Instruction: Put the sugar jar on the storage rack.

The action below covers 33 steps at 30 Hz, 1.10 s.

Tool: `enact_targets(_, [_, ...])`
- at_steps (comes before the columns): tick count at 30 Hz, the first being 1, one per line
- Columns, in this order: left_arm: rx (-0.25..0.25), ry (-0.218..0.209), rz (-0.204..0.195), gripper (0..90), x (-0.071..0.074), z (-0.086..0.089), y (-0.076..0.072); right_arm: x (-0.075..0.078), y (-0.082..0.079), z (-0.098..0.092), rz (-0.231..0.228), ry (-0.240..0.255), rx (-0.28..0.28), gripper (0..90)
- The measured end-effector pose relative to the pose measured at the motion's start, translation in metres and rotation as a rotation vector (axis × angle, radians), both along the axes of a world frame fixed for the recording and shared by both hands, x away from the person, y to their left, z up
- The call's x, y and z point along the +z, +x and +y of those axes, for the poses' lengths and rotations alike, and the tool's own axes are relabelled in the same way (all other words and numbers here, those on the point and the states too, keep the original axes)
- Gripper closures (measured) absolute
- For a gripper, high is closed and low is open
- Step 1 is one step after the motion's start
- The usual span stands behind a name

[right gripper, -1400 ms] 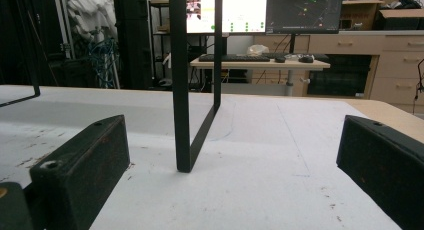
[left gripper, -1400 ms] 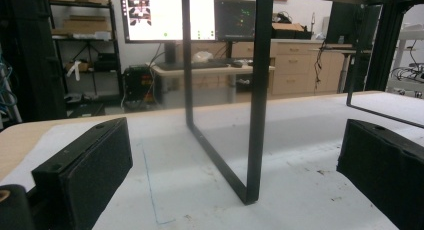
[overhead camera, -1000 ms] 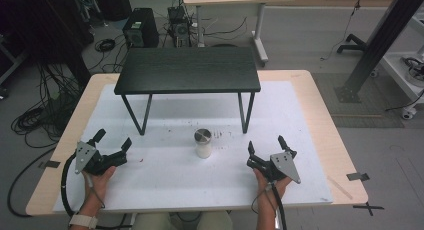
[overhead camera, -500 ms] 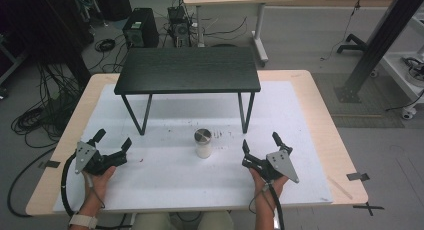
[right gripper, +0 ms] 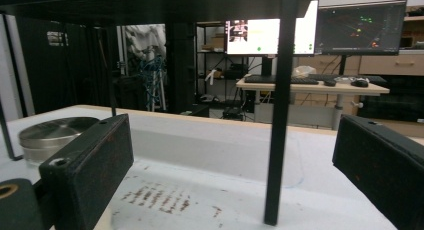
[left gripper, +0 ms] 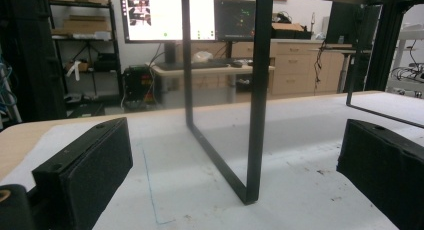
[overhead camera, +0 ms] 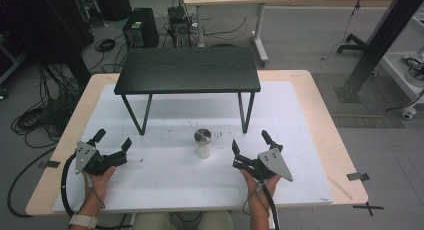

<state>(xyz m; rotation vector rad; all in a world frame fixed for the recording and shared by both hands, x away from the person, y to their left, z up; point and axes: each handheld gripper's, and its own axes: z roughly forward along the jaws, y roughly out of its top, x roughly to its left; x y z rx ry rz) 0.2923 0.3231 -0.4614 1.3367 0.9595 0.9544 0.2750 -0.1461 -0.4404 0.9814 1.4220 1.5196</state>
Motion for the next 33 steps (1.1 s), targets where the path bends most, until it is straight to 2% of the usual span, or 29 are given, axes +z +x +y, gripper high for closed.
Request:
enact_targets(15, [0.000,0.000,0.000,1.3,0.000,0.000,0.000,0.009,0.001,0.033,-0.024,-0.025,0.105,3.0])
enact_targets(33, [0.000,0.000,0.000,1.3,0.000,0.000,0.000,0.007,0.010,0.065,-0.023,-0.035,0.190,3.1])
